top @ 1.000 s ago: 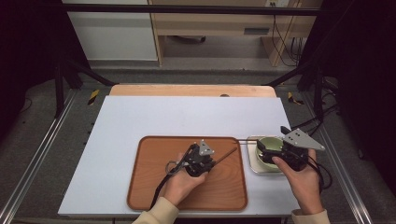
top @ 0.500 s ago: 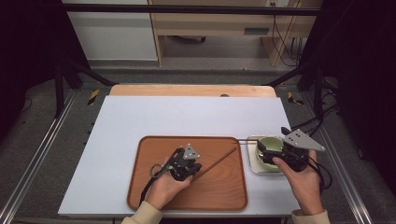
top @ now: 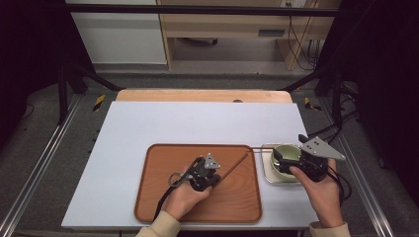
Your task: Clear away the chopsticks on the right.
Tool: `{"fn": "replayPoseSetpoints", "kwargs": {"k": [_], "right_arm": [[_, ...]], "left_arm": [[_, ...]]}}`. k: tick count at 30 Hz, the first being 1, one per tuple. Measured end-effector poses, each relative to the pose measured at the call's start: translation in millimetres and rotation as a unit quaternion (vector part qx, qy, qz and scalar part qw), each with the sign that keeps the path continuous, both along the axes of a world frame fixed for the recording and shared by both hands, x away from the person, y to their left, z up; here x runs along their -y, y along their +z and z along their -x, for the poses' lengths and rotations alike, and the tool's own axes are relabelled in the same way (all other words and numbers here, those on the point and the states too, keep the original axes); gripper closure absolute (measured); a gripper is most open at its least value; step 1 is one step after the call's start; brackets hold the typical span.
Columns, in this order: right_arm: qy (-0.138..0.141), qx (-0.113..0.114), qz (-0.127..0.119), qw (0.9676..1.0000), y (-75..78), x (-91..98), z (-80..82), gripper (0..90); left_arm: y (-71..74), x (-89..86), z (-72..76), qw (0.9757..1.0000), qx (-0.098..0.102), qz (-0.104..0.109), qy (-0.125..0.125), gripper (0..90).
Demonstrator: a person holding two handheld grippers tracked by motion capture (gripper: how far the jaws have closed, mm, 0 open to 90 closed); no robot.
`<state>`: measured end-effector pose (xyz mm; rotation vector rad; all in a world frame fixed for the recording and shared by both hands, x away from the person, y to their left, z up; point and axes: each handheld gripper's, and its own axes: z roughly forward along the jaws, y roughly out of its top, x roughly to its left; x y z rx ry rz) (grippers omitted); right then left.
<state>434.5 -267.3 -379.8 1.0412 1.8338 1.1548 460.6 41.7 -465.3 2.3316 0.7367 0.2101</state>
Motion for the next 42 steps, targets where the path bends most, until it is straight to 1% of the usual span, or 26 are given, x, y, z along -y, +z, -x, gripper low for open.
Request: {"fn": "replayPoseSetpoints", "kwargs": {"k": [2,8,12,14,18,21,24,26,30,32,36,39,42], "right_arm": [[0.000,0.000,0.000,1.0000,0.2,0.2,0.0,6.9],[0.000,-0.001,-0.001,1.0000,0.3,0.3,0.5,6.9],[0.000,0.000,-0.003,1.0000,0.4,1.2,0.4,6.8],[-0.001,0.000,-0.003,1.0000,0.3,1.9,0.3,6.8],[-0.003,0.000,-0.005,1.0000,0.6,3.7,0.4,6.8],[-0.004,0.001,-0.008,1.0000,1.4,5.0,0.7,6.8],[-0.004,0.000,-0.008,1.0000,1.7,5.8,0.7,6.7],[-0.005,0.000,-0.009,1.0000,1.7,6.0,0.7,6.7],[-0.003,0.000,-0.009,0.9999,2.0,6.0,0.8,6.7],[-0.003,0.000,-0.009,1.0000,2.1,5.9,0.9,6.7],[-0.003,0.001,-0.008,1.0000,2.3,6.1,0.9,6.6],[-0.003,0.001,-0.008,1.0000,2.5,6.4,1.0,6.7],[-0.003,0.001,-0.008,1.0000,2.8,6.5,1.1,6.7]], "left_arm": [[-0.5,3.5,0.2,1.0000,0.000,0.002,-0.003,90.0],[0.4,14.9,-0.1,0.9999,0.000,-0.004,-0.014,90.0],[0.2,21.6,-2.6,0.9998,0.001,-0.004,-0.017,90.0],[-0.1,24.1,-4.3,0.9999,0.002,-0.002,-0.016,90.0],[0.2,28.7,-8.3,0.9999,0.004,-0.005,-0.016,90.0],[-0.5,32.2,-10.2,0.9999,0.007,-0.001,-0.010,90.0],[-0.6,36.0,-10.9,0.9999,0.000,0.004,-0.013,90.0],[-0.8,39.2,-10.1,0.9999,0.001,0.005,-0.015,90.0],[-0.7,44.0,-10.2,0.9998,0.003,0.002,-0.018,90.0],[-0.9,46.3,-10.9,0.9998,0.003,0.004,-0.020,90.0],[-1.3,50.4,-12.8,0.9998,0.009,0.003,-0.017,90.0],[-1.1,52.4,-14.3,0.9998,0.007,0.003,-0.018,90.0],[-0.8,52.9,-16.1,0.9998,0.011,-0.001,-0.016,90.0]]}}
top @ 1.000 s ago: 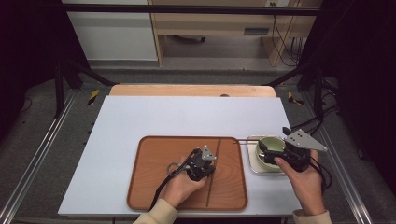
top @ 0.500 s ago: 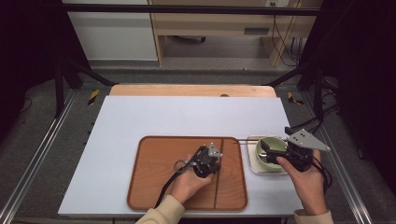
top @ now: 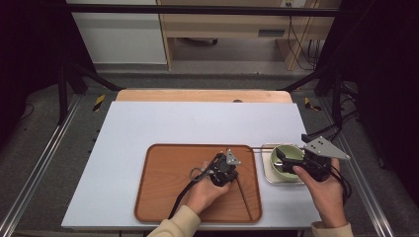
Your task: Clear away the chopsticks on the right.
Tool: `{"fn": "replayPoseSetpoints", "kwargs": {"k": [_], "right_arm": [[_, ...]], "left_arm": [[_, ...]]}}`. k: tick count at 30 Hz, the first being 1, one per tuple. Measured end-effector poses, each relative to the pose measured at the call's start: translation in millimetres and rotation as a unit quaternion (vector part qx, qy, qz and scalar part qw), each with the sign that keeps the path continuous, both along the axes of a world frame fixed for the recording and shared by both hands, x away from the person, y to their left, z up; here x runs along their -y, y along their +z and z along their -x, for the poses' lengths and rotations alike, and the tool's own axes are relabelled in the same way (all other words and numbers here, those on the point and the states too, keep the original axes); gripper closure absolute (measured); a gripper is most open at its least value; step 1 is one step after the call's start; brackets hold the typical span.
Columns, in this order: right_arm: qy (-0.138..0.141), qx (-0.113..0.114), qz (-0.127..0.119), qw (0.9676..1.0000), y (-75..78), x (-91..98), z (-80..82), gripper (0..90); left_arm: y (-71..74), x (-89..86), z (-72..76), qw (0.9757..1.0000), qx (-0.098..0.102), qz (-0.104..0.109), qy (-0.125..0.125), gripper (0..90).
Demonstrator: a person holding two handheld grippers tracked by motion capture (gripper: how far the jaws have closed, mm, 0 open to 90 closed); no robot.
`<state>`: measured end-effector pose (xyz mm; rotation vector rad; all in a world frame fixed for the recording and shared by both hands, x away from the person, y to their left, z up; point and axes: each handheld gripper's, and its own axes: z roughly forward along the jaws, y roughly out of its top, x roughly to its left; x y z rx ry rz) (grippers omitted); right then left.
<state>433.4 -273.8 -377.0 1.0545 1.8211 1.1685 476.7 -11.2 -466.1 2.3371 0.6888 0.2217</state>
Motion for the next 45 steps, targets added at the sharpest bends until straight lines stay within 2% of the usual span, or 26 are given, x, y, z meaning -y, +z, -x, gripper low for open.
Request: {"fn": "replayPoseSetpoints", "kwargs": {"k": [4,14,18,23,25,26,33,36,38,40,45], "right_arm": [[0.000,0.000,0.000,1.0000,0.1,0.0,0.1,6.7],[0.001,0.002,0.000,1.0000,1.0,0.1,0.3,6.7],[0.001,0.000,0.001,1.0000,0.4,-0.5,0.0,6.7],[0.004,0.001,0.002,1.0000,0.4,-1.7,0.1,6.7],[0.004,0.001,0.003,1.0000,0.1,-2.1,-0.2,6.6],[0.005,0.000,0.003,1.0000,-0.1,-2.3,-0.3,6.7],[0.003,0.001,0.000,1.0000,1.0,-0.1,0.3,6.7],[0.002,0.002,0.000,1.0000,1.5,0.6,0.6,6.7],[0.002,0.002,-0.001,1.0000,2.1,0.7,0.9,6.7],[0.002,0.002,-0.001,1.0000,2.5,1.0,1.1,6.7],[0.002,0.002,0.001,1.0000,1.9,-0.1,0.7,6.7]], "left_arm": [[0.6,-2.2,-1.3,1.0000,0.004,-0.007,0.001,90.0],[1.0,-9.5,-10.0,0.9997,0.011,-0.009,0.022,90.0],[-0.2,-6.3,-14.3,0.9995,0.016,-0.008,0.025,90.0],[-1.2,2.8,-17.0,0.9994,0.029,-0.012,0.012,90.0],[-1.6,7.4,-17.2,0.9995,0.028,-0.008,0.010,90.0],[-2.4,10.4,-16.2,0.9996,0.027,-0.001,0.010,90.0],[-2.0,19.5,-6.8,0.9998,0.020,-0.001,-0.004,90.0],[-1.0,19.1,-0.9,0.9998,0.014,-0.004,-0.011,90.0],[0.3,17.1,3.5,0.9996,0.013,-0.013,-0.019,90.0],[1.1,15.0,8.2,0.9997,0.004,-0.013,-0.022,90.0],[0.8,15.9,14.8,0.9995,0.005,-0.012,-0.028,90.0]]}}
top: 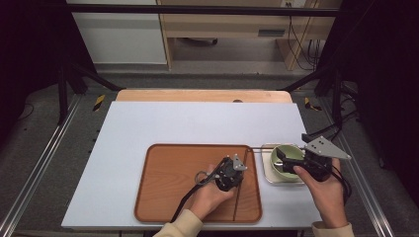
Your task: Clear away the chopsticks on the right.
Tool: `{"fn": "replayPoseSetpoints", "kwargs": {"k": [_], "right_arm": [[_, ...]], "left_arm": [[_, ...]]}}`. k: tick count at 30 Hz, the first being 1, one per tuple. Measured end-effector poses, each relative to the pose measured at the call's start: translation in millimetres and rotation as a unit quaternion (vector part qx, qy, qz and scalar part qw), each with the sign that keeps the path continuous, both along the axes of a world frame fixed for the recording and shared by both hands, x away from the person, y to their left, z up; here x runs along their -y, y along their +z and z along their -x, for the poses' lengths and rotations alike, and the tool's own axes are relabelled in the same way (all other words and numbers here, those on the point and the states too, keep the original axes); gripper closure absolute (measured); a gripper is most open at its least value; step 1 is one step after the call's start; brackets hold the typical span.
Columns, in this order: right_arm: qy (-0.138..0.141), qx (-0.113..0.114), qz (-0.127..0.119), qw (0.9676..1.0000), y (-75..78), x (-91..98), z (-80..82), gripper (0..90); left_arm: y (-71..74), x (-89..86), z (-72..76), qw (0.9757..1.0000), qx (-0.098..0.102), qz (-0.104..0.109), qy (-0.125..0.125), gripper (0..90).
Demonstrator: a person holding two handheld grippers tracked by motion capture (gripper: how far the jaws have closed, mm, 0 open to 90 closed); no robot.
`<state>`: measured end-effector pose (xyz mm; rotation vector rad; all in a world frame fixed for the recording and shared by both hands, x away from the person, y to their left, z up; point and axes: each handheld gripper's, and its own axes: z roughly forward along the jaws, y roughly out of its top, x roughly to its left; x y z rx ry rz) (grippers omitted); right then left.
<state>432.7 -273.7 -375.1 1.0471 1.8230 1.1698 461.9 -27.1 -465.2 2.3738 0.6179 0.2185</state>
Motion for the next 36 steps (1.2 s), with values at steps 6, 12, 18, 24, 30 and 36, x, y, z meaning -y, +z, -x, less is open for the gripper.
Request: {"fn": "replayPoseSetpoints", "kwargs": {"k": [6,12,18,24,30,36], "right_arm": [[0.002,-0.001,0.001,1.0000,0.1,-1.8,0.1,6.7],[0.004,-0.003,0.001,1.0000,-1.0,-1.1,-0.6,6.6],[0.002,-0.003,0.000,1.0000,-0.7,0.3,-0.4,6.6],[0.003,-0.004,0.001,1.0000,-0.7,-0.4,-0.4,6.6],[0.004,-0.005,0.004,1.0000,-1.3,-1.2,-0.6,6.7],[0.004,-0.005,0.004,1.0000,-1.5,-0.5,-0.6,6.6]], "left_arm": [[-1.4,6.0,-1.7,1.0000,0.001,0.006,-0.002,89.9],[0.0,10.4,-1.7,1.0000,-0.003,0.008,-0.001,90.0],[2.2,10.9,5.2,0.9999,-0.004,0.008,-0.007,90.0],[1.8,10.1,8.9,0.9998,-0.014,0.015,-0.005,90.0],[-2.8,15.6,6.7,0.9997,-0.011,0.021,-0.004,90.0],[-2.8,14.5,4.1,0.9997,-0.005,0.023,-0.004,90.0]]}}
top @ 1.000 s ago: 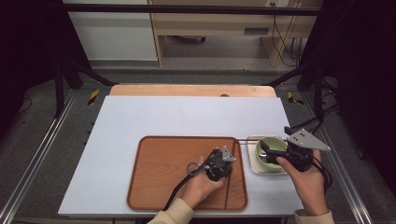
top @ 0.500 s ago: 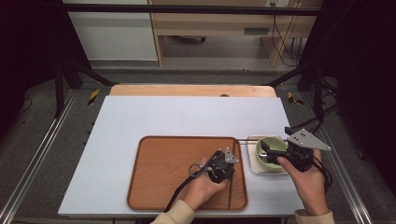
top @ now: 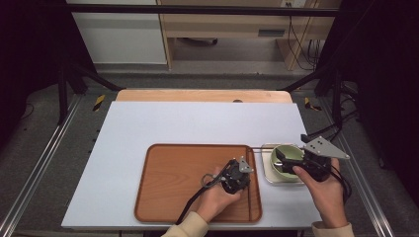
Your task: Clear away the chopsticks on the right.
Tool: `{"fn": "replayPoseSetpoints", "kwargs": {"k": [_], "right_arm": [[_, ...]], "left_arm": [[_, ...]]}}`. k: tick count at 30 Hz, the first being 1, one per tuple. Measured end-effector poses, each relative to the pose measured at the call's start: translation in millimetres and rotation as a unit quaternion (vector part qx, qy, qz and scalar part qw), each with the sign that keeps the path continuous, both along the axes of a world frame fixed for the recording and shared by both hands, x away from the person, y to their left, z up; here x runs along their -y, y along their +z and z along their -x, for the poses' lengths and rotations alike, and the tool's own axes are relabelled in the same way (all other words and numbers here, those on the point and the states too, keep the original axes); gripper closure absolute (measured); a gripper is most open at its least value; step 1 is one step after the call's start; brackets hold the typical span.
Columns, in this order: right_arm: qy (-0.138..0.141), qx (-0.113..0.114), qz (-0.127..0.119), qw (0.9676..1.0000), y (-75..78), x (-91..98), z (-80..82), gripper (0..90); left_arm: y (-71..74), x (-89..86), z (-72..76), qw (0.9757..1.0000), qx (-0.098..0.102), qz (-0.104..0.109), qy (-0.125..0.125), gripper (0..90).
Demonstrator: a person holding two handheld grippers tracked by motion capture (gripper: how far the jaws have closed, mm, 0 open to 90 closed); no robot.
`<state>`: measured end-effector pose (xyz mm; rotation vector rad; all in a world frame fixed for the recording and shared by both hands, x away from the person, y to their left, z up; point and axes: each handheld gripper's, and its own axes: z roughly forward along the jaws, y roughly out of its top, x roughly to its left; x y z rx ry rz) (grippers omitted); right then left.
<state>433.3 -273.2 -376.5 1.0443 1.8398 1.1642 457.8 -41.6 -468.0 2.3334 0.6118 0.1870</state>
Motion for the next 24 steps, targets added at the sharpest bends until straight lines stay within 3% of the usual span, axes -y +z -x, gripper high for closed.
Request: {"fn": "replayPoseSetpoints", "kwargs": {"k": [1,8,13,16,19,24], "right_arm": [[0.000,0.000,0.000,1.0000,-0.1,0.0,0.0,6.7],[0.000,-0.001,0.002,1.0000,0.9,-0.7,0.2,6.6],[0.000,-0.006,0.015,0.9999,8.4,4.3,-1.8,6.7],[0.002,-0.021,0.036,0.9991,14.7,9.8,-6.2,6.1],[0.015,-0.050,0.053,0.9972,20.4,17.4,-13.6,4.9],[0.017,-0.086,0.093,0.9918,27.1,32.0,-24.7,6.6]], "left_arm": [[-0.5,0.0,-0.2,1.0000,-0.002,0.009,-0.002,90.0],[2.7,-0.3,2.0,0.9999,0.010,0.004,-0.007,89.9],[12.3,-16.6,0.1,0.9997,0.023,-0.004,-0.010,89.9],[18.2,-32.6,-2.0,0.9995,0.030,0.001,0.001,89.9],[22.3,-48.6,-3.4,0.9992,0.040,0.001,0.003,89.4],[25.5,-70.9,-2.1,0.9980,0.063,0.008,0.004,80.6]]}}
